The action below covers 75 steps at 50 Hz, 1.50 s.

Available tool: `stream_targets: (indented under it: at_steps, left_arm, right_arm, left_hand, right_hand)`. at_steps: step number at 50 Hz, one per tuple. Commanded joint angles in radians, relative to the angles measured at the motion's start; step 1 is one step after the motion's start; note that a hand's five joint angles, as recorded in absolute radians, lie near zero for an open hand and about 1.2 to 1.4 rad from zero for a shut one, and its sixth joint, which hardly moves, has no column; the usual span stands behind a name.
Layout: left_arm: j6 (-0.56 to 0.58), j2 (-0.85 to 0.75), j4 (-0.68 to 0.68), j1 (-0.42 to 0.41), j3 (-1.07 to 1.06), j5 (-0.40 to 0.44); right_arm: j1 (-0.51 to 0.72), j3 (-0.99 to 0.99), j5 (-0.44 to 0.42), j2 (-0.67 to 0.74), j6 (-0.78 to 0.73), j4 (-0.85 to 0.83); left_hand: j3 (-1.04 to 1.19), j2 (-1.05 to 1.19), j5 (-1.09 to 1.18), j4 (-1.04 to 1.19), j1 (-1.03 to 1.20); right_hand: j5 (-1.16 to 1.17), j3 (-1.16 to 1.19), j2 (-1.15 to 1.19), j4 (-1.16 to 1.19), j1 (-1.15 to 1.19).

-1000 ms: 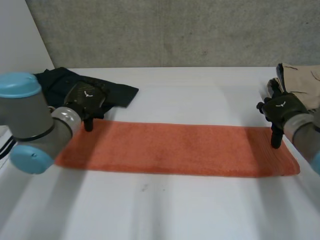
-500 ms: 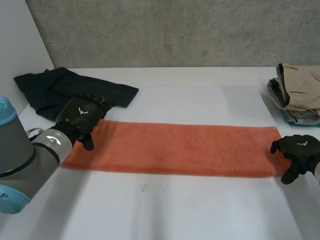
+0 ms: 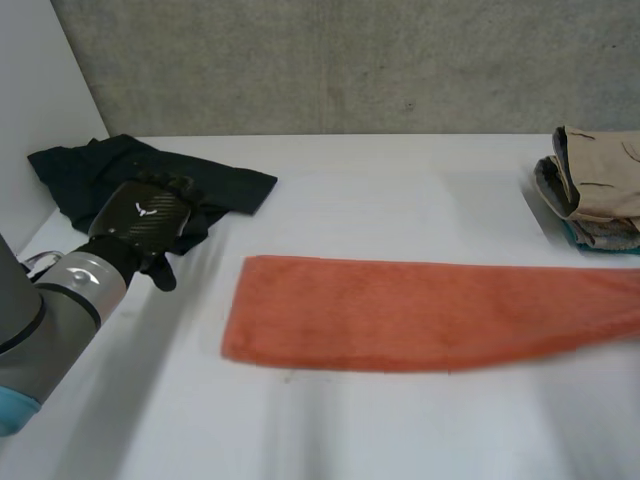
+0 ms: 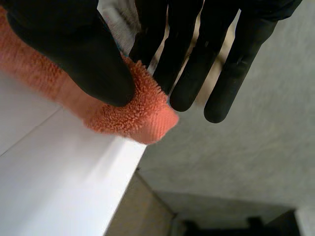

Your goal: Fold the laundry.

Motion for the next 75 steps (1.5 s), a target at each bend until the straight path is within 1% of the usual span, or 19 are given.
stream_targets:
  at_steps: [1,8,15,20,23,25,26,28,32,39,49,52,53,54,55,60,64,68,75]
  left_arm:
    - [-0.017,0.04,-0.001,0.008,-0.023,-0.001]
    - [-0.041,0.078,-0.001,0.022,-0.033,-0.001]
    - [-0.048,0.081,-0.005,0.021,-0.043,-0.001]
    - [-0.049,0.08,0.001,0.01,-0.046,-0.001]
    - [-0.049,0.077,0.004,0.005,-0.041,0.001]
    - [-0.049,0.074,0.004,0.004,-0.036,-0.001]
    - [-0.049,0.069,0.005,0.002,-0.033,0.001]
    - [-0.049,0.066,0.005,-0.004,-0.024,0.001]
    - [-0.051,0.061,0.015,-0.036,-0.001,0.001]
    - [-0.051,0.035,0.015,-0.122,0.045,-0.002]
    - [-0.048,-0.035,0.016,-0.222,0.069,-0.011]
    - [-0.048,-0.04,0.015,-0.225,0.071,-0.013]
    - [-0.048,-0.04,0.015,-0.225,0.071,-0.013]
    - [-0.048,-0.04,0.015,-0.222,0.069,-0.014]
    - [-0.048,-0.04,0.015,-0.222,0.069,-0.014]
    - [-0.048,-0.029,0.012,-0.22,0.059,-0.016]
    - [-0.046,-0.003,0.004,-0.217,0.054,-0.018]
    - [-0.046,0.028,0.004,-0.197,0.046,-0.018]
    - [-0.086,0.045,0.002,-0.156,0.025,-0.019]
  right_arm:
    - [0.331,-0.092,-0.042,-0.004,-0.01,-0.018]
    - [0.701,-0.177,-0.087,0.019,-0.011,-0.079]
    - [1.097,-0.355,-0.122,0.33,-0.03,-0.133]
    - [1.209,-0.448,-0.122,0.485,-0.031,-0.133]
    - [1.234,-0.487,-0.096,0.543,-0.028,-0.131]
    - [1.236,-0.493,-0.079,0.543,-0.026,-0.136]
    - [1.226,-0.493,-0.038,0.533,-0.011,-0.133]
    - [1.222,-0.485,0.026,0.513,0.013,-0.13]
    - [1.202,-0.416,0.154,0.399,0.2,-0.124]
    - [1.009,-0.214,0.157,0.131,0.571,-0.059]
    - [0.754,-0.019,0.145,0.115,0.524,0.12]
    - [0.722,-0.001,0.159,0.166,0.451,0.102]
    - [0.713,-0.01,0.166,0.187,0.417,0.085]
    - [0.711,-0.016,0.174,0.196,0.402,0.07]
    - [0.711,-0.022,0.18,0.198,0.388,0.048]
    - [0.732,-0.105,0.249,0.168,0.308,-0.107]
    - [0.843,-0.226,0.254,0.126,0.276,-0.091]
    - [1.071,-0.394,0.208,0.27,0.271,-0.05]
    - [1.229,-0.482,0.026,0.452,0.277,0.007]
  left_hand:
    - [-0.03,-0.026,-0.045,-0.02,-0.008]
    - [-0.03,-0.026,-0.045,-0.02,-0.008]
    - [-0.03,-0.026,-0.045,-0.02,-0.008]
    - [-0.032,-0.029,-0.048,-0.023,-0.011]
    - [-0.032,-0.029,-0.048,-0.023,-0.011]
    - [-0.035,-0.032,-0.051,-0.026,-0.014]
    - [-0.035,-0.032,-0.051,-0.026,-0.014]
    - [-0.035,-0.032,-0.051,-0.026,-0.014]
    - [-0.035,-0.032,-0.051,-0.026,-0.014]
    - [-0.035,-0.032,-0.051,-0.026,-0.014]
    - [-0.035,-0.032,-0.051,-0.026,-0.014]
    - [-0.035,-0.032,-0.051,-0.026,-0.014]
    - [-0.035,-0.032,-0.051,-0.026,-0.014]
    - [-0.035,-0.032,-0.051,-0.026,-0.014]
    - [-0.035,-0.032,-0.051,-0.026,-0.014]
    - [-0.035,-0.032,-0.051,-0.026,-0.014]
    - [-0.032,-0.029,-0.048,-0.023,-0.011]
    - [-0.035,-0.032,-0.051,-0.026,-0.014]
    - [-0.015,-0.011,-0.03,-0.005,0.006]
  right_hand:
    - [0.227,0.212,0.219,0.199,0.29]
    - [0.227,0.212,0.219,0.199,0.29]
    - [0.227,0.212,0.219,0.199,0.29]
    - [0.227,0.212,0.219,0.199,0.29]
    - [0.135,0.12,0.127,0.107,0.198]
    - [-0.331,-0.345,-0.338,-0.358,-0.267]
    - [-0.842,-0.856,-0.849,-0.87,-0.778]
    - [-0.995,-1.01,-1.002,-1.023,-0.932]
    - [-0.995,-1.01,-1.002,-1.023,-0.932]
    - [-0.995,-1.01,-1.002,-1.023,-0.932]
    - [-0.995,-1.01,-1.002,-1.023,-0.932]
    - [-0.561,-0.575,-0.568,-0.589,-0.497]
    - [-0.054,-0.068,-0.061,-0.081,0.01]
    - [0.21,0.196,0.203,0.182,0.274]
    - [0.226,0.212,0.219,0.199,0.29]
    - [0.227,0.212,0.219,0.199,0.29]
    - [0.227,0.212,0.219,0.199,0.29]
    - [0.227,0.212,0.219,0.199,0.29]
    - [0.227,0.212,0.219,0.199,0.29]
